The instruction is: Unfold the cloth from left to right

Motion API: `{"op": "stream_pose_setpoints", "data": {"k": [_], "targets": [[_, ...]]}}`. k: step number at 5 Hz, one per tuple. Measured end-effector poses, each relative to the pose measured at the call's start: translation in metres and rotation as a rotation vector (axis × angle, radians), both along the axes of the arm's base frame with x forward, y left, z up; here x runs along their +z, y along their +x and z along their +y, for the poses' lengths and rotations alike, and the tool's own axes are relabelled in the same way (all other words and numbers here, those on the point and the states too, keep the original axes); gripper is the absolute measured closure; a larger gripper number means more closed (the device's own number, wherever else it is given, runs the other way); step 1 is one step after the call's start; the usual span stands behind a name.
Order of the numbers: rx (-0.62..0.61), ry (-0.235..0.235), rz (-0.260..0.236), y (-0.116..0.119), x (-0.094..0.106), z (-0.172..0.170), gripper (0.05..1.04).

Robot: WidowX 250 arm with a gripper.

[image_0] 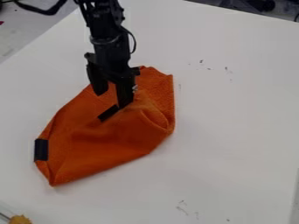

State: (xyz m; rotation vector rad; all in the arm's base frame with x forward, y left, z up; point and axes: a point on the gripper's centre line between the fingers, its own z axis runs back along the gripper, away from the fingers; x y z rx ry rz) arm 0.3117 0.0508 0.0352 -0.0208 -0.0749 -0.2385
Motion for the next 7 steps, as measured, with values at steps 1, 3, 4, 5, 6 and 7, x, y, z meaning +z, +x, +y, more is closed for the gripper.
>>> {"op": "stream_pose_setpoints", "data": {"k": [1,3,4,5,6,7], "targets": [[0.039,-0.006,0.0,-0.015,-0.016,-0.003,0.084],[0.019,-0.016,-0.014,-0.014,-0.016,-0.005,0.43],[0.013,0.009,0.003,-0.009,-0.008,-0.002,0.735],[0.014,0.038,0.025,-0.006,0.003,-0.01,0.942],[0.03,0.072,0.023,-0.01,0.024,-0.028,1.026],[0.067,0.088,-0.011,-0.014,0.019,-0.037,1.008]]}}
